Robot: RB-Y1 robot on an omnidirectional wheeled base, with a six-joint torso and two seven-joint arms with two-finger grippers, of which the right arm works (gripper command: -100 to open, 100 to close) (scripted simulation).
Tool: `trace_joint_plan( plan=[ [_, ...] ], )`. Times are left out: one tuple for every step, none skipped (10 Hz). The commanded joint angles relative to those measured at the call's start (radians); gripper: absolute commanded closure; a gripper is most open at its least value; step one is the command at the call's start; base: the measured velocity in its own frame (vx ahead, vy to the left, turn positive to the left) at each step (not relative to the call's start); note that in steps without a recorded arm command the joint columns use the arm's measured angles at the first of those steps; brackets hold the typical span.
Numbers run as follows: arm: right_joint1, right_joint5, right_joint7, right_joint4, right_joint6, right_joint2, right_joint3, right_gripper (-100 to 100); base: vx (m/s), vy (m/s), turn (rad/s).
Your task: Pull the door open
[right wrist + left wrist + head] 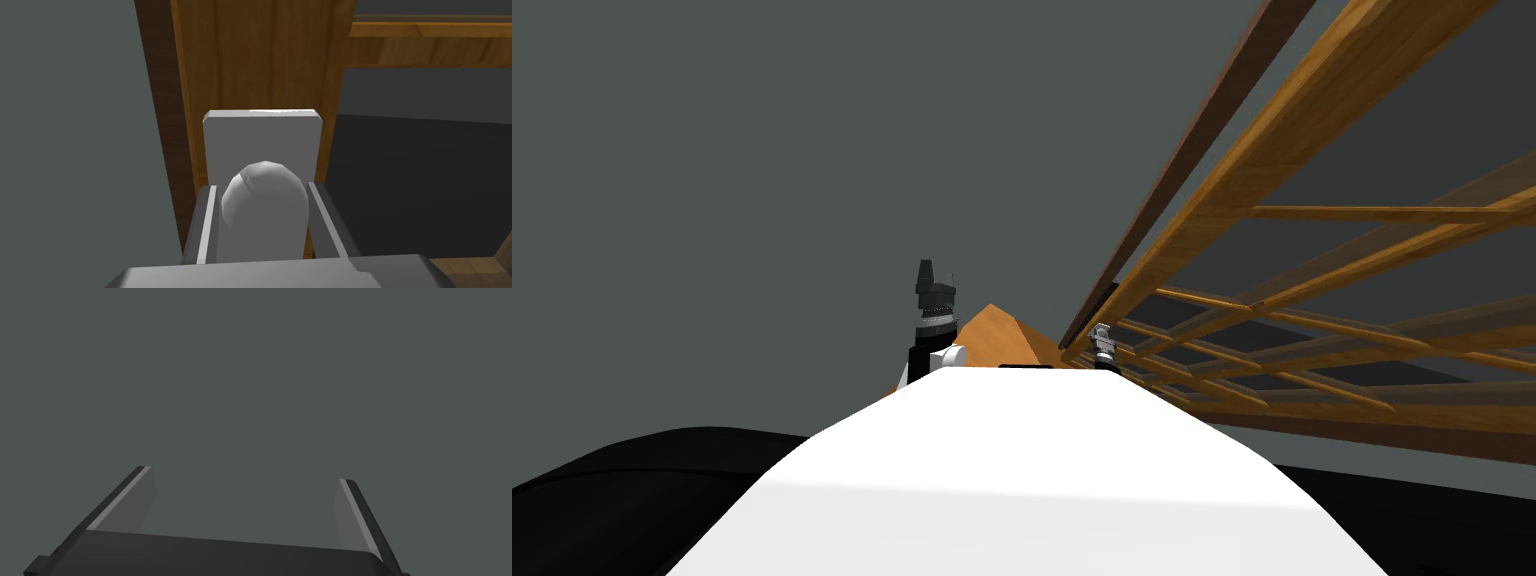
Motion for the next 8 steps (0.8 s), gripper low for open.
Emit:
trace_joint_plan(
  plan=[
    [0.007,0.014,-0.020,-0.011,-0.003,-0.010,0.027,100,-0.218,-0.005,0.077],
    [0.010,0.020,-0.029,-0.016,-0.004,-0.016,0.039,100,-0.255,0.001,0.082],
    [0.015,0.028,-0.040,-0.024,-0.005,-0.024,0.055,100,-0.281,-0.016,0.082],
    [0.018,0.035,-0.050,-0.030,-0.005,-0.030,0.068,100,-0.286,-0.039,0.084],
    [0.014,0.030,-0.041,-0.022,-0.004,-0.025,0.058,100,-0.127,-0.012,0.033],
    [0.026,0.041,-0.059,-0.028,-0.010,-0.036,0.082,100,-0.151,-0.026,0.107],
    [0.031,0.046,-0.069,-0.032,-0.016,-0.044,0.093,100,-0.227,-0.042,0.130],
    [0.036,0.051,-0.079,-0.036,-0.022,-0.053,0.104,100,-0.224,-0.008,0.088]
  ],
)
